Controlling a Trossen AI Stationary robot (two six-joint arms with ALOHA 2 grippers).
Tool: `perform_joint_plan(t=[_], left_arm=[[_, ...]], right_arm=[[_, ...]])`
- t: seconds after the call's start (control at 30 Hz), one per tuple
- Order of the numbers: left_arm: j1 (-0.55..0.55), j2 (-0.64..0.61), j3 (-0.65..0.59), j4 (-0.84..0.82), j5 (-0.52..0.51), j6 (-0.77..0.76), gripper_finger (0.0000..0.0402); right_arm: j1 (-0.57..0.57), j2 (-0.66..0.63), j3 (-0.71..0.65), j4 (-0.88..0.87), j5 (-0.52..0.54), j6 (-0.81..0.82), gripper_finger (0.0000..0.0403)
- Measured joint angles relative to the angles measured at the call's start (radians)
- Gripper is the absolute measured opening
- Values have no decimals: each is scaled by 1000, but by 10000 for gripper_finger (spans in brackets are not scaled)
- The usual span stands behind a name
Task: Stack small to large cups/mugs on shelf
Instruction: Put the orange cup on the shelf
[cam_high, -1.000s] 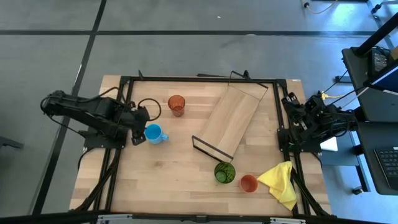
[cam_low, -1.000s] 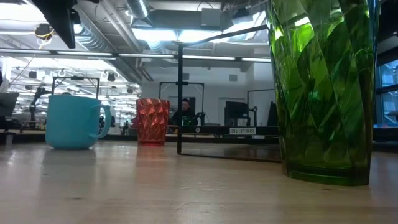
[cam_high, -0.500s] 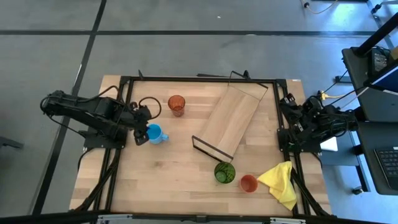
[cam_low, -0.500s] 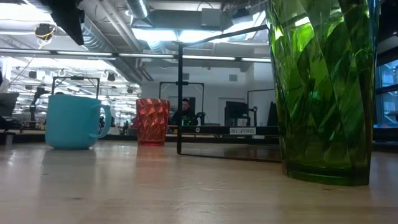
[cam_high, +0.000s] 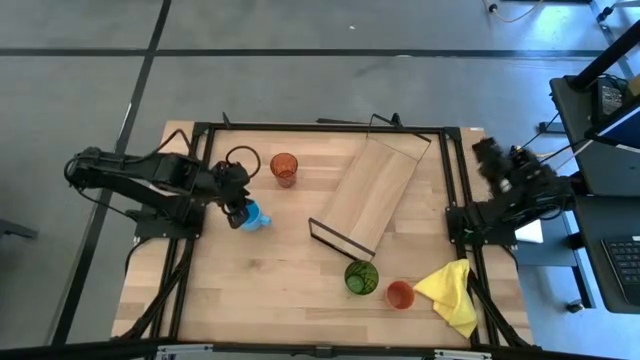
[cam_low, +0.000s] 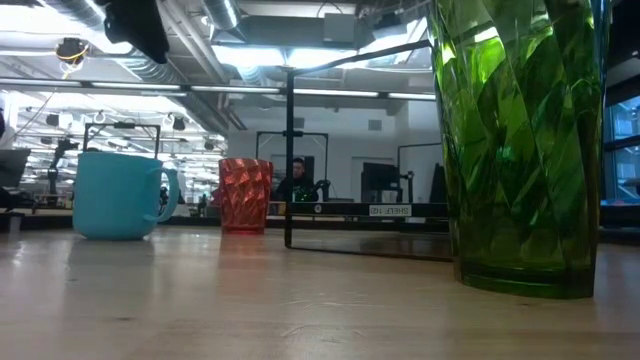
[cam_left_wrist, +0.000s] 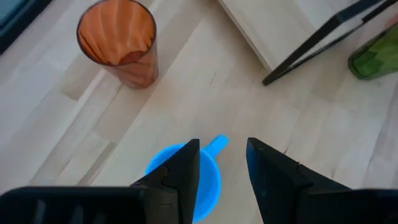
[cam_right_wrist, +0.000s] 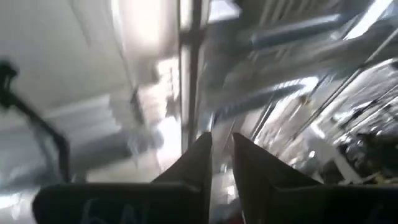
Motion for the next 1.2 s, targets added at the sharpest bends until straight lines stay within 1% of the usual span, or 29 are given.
perform_joint_plan(t=[0.03,0.07,0.1,0.13,0.2,0.23,0.3,0.33,0.37,0.43,0.5,0.57,0.63,0.83,0.9,1.03,1.13,1.2], left_arm=[[6,-2,0,0,0,10,127],[12,-4,0,2,0,15,127],[19,-4,0,4,0,19,127],[26,-3,0,7,-1,25,126],[40,-3,0,20,0,39,125],[46,-3,0,31,0,41,125],[59,-3,0,51,14,52,126],[67,-6,0,64,26,66,127],[74,-9,0,72,34,78,127],[89,-11,0,82,40,88,126],[101,-14,0,83,43,89,125],[107,-25,0,84,44,89,126],[107,-32,0,84,43,89,127],[107,-60,0,92,7,88,127],[107,-69,0,92,-3,87,127],[107,-83,0,95,-8,86,127],[107,-90,0,96,-8,80,127],[107,-89,0,96,-8,66,127]], right_arm=[[0,-1,20,-1,-9,-5,62],[0,-2,45,-45,-34,-15,62],[0,-2,77,-129,-55,-21,62],[1,1,117,-256,-68,-5,62],[1,38,204,-519,-70,104,62],[1,72,247,-623,-53,173,62],[1,162,330,-729,-7,275,62],[1,211,371,-745,10,283,62],[0,261,414,-751,15,254,62],[0,363,508,-752,15,150,62],[1,457,612,-802,13,70,62],[1,531,707,-871,10,59,62],[1,593,783,-890,-26,90,62],[1,717,952,-884,-109,187,62],[1,750,998,-879,-135,182,62],[1,800,1067,-874,-141,187,62],[1,819,1083,-882,-194,145,62],[1,826,1083,-925,-192,107,62]])
